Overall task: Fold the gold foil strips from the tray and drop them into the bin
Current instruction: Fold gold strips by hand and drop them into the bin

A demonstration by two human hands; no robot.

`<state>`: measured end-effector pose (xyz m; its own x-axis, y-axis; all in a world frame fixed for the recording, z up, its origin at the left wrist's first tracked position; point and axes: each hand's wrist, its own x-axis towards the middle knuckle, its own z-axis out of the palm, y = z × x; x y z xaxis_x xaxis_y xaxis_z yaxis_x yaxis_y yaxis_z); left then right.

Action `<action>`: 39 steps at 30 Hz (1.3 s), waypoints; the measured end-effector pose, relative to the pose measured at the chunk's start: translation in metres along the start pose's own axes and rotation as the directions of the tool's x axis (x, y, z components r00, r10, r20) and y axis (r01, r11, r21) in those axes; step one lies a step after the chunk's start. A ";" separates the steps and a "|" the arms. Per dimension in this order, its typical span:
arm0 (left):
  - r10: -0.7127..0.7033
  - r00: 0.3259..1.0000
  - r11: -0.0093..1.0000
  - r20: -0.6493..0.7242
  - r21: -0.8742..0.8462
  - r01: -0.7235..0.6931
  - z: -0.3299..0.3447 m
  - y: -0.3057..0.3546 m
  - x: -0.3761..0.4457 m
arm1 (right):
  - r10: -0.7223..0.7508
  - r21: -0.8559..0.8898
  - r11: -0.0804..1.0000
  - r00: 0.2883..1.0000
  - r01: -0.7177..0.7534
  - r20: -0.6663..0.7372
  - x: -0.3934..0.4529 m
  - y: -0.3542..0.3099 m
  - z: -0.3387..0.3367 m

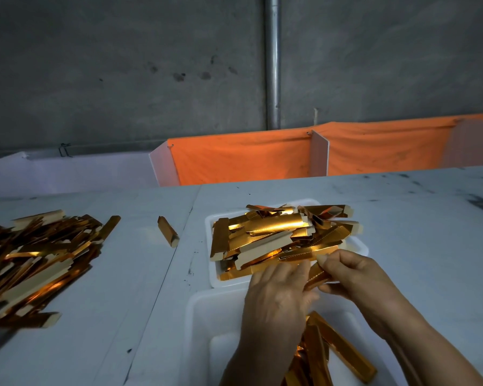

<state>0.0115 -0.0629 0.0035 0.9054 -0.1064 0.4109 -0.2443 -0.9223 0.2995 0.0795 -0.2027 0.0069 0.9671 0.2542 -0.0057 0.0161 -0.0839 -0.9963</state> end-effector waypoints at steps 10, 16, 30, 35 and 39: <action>-0.079 0.997 0.997 0.005 0.006 0.079 0.010 -0.004 0.002 | 0.050 -0.001 0.999 0.997 -0.050 0.060 -0.007 -0.009 0.000; -0.113 0.981 0.976 0.161 -0.167 0.139 0.006 -0.005 0.001 | 0.049 0.018 0.999 0.995 -0.050 0.084 -0.006 -0.010 -0.009; -0.319 0.919 0.663 0.230 -0.639 0.390 -0.009 -0.005 -0.002 | -0.054 0.108 0.994 0.978 0.033 0.201 -0.007 -0.011 -0.012; -0.327 0.916 0.617 0.233 -0.681 0.394 -0.012 -0.004 -0.001 | -0.139 0.057 0.990 0.965 0.129 0.223 -0.008 -0.012 -0.012; -0.315 0.917 0.619 0.244 -0.680 0.393 -0.014 -0.003 -0.002 | -0.156 0.077 0.987 0.951 0.140 0.266 -0.008 -0.010 -0.015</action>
<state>0.0053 -0.0544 0.0137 0.9921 0.1021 0.0724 -0.0310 -0.3597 0.9325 0.0756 -0.2179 0.0185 0.8501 0.5110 0.1272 0.1320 0.0269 -0.9909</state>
